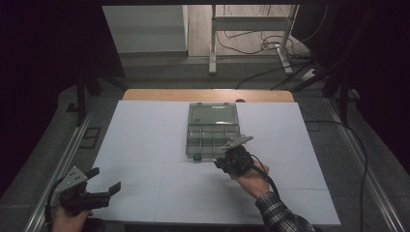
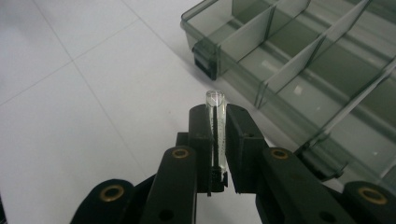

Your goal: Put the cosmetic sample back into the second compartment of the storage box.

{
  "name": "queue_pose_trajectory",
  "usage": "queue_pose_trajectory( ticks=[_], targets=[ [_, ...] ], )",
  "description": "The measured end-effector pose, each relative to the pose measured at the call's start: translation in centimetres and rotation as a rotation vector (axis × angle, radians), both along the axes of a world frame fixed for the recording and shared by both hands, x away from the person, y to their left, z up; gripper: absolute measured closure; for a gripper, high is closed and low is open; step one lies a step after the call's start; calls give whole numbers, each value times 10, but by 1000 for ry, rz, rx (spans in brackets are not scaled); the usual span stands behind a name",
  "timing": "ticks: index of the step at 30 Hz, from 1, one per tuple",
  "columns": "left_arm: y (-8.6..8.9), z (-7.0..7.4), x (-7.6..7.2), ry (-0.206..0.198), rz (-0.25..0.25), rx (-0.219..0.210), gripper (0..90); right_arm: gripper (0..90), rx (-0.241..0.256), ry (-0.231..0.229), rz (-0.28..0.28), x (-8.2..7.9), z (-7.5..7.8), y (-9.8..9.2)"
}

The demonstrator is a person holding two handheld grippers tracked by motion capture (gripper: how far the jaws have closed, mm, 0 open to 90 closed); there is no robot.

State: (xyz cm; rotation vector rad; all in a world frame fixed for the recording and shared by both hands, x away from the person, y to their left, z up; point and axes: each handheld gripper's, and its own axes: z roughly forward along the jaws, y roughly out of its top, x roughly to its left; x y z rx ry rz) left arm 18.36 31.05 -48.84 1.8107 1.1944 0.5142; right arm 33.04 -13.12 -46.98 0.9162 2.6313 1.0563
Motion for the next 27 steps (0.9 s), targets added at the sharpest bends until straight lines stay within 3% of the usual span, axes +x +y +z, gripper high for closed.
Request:
queue_pose_trajectory(
  ticks=[27],
  targets=[
    [0,0,1,3,-1,-7,21,809,22,-51,-42,39,2,18]
  ],
)
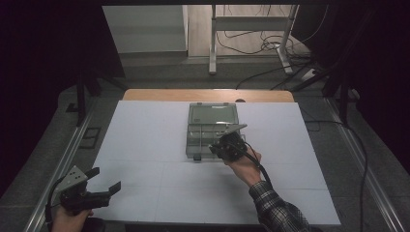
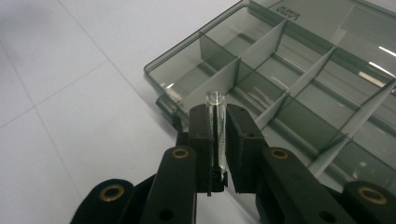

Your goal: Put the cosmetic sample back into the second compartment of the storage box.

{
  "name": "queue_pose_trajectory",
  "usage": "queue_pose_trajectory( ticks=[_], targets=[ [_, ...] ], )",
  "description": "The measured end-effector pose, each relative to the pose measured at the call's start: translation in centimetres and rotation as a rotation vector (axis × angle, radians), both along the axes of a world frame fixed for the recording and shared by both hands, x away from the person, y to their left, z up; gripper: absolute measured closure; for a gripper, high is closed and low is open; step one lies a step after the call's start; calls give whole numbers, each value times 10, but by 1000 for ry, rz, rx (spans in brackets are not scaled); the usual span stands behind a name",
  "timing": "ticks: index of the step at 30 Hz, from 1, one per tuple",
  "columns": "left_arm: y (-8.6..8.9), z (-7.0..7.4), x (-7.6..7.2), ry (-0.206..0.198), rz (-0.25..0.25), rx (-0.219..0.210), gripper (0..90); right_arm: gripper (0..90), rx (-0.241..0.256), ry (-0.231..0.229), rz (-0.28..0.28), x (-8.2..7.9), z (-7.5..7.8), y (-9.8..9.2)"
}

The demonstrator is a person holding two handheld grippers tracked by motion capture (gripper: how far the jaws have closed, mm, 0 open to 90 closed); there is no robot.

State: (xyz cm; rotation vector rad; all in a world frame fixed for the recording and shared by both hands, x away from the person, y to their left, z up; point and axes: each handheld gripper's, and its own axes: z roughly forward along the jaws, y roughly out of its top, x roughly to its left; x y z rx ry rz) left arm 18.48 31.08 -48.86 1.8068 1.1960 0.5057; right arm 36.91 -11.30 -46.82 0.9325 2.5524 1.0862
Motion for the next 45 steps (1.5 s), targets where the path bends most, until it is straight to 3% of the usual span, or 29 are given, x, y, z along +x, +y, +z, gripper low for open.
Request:
queue_pose_trajectory(
  ticks=[33,45],
  targets=[
    [1,0,1,5,-1,-5,21,809,3,-29,-45,44,-5,17],
    [1,0,1,7,-4,-2,21,809,32,-37,-75,62,-3,22]
  ],
)
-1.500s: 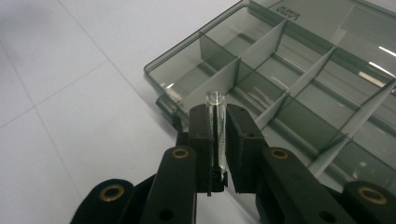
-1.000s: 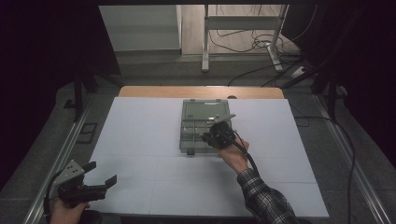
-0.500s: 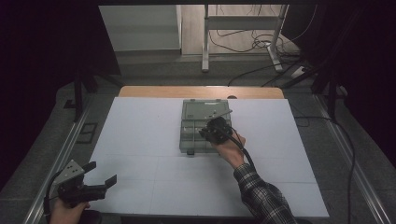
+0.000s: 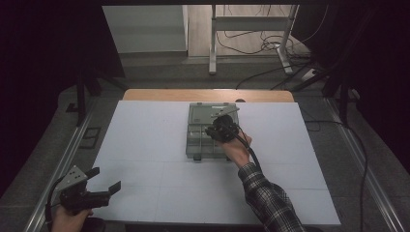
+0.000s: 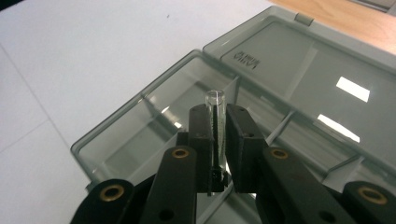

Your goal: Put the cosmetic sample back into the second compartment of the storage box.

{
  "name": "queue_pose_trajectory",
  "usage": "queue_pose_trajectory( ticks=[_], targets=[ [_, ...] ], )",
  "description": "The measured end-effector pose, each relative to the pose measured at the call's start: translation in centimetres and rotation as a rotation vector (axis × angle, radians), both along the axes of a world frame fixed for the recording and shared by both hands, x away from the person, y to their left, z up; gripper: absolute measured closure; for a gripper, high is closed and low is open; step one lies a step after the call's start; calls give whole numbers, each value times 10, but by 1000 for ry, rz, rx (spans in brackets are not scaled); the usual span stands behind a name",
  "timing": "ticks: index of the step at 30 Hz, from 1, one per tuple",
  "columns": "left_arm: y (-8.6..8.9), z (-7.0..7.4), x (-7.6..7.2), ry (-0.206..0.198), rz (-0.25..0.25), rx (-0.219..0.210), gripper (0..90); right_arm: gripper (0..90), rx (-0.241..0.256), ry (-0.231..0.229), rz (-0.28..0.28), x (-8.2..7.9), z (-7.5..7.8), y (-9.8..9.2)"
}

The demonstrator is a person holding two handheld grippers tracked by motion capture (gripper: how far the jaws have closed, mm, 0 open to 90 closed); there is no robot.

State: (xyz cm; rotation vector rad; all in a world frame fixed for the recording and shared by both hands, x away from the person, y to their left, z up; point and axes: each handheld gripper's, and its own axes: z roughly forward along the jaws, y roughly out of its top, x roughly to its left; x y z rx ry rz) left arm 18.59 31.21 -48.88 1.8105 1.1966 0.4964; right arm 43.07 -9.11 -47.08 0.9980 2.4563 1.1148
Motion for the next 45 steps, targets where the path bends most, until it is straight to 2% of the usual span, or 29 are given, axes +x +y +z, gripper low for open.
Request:
queue_pose_trajectory(
  ticks=[6,14,21,30,45],
  targets=[
    [0,0,0,0,-1,0,21,809,5,3,-17,10,-3,4],
    [0,0,0,1,-1,-4,21,809,-12,2,-40,22,-11,11],
    [0,0,0,1,-2,-7,21,802,-27,15,-51,27,-21,14],
    [0,0,0,2,-2,-7,21,764,-47,23,-57,25,-24,15],
    [0,0,0,2,-2,-4,22,671,-23,40,-39,15,-12,14]
  ],
)
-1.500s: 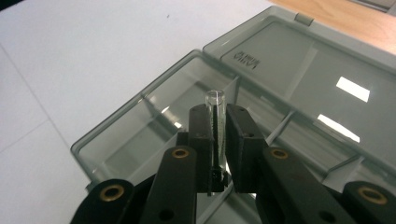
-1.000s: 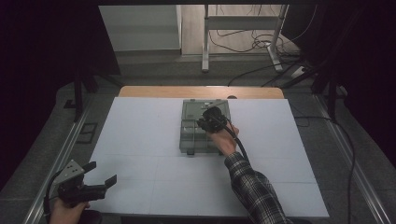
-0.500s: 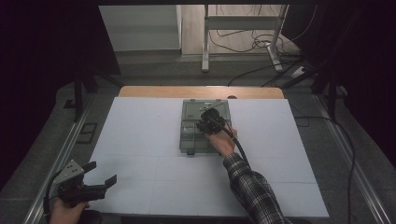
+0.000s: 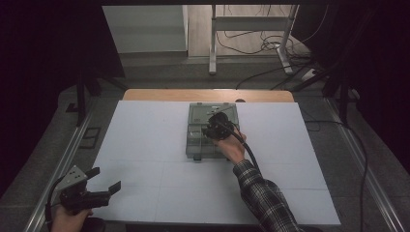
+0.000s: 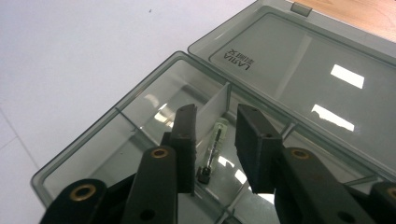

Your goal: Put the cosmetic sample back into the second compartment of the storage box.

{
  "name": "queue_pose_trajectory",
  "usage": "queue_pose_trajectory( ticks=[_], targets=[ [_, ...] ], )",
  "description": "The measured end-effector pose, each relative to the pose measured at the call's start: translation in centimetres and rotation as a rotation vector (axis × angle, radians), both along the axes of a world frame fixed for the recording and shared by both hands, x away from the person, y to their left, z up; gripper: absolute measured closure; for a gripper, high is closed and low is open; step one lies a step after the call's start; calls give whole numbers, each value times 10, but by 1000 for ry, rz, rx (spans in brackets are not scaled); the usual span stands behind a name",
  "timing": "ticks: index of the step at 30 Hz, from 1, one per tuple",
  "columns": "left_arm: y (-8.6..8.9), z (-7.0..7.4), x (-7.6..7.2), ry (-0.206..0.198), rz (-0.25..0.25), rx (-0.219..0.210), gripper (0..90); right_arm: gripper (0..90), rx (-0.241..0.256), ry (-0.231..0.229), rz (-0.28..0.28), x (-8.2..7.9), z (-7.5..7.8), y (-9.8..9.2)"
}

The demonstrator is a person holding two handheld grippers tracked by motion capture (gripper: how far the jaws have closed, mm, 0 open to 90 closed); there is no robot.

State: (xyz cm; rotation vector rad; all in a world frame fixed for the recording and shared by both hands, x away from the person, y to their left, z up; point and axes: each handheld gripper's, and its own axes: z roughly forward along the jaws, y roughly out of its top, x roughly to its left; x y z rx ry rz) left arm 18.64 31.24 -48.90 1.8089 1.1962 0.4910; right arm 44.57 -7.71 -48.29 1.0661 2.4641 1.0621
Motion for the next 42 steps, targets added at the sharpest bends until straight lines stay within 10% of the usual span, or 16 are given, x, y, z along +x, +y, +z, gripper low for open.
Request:
queue_pose_trajectory(
  ticks=[42],
  targets=[
    [-1,0,6,-1,-19,-23,23,240,25,52,68,-30,11,-22]
  ],
)
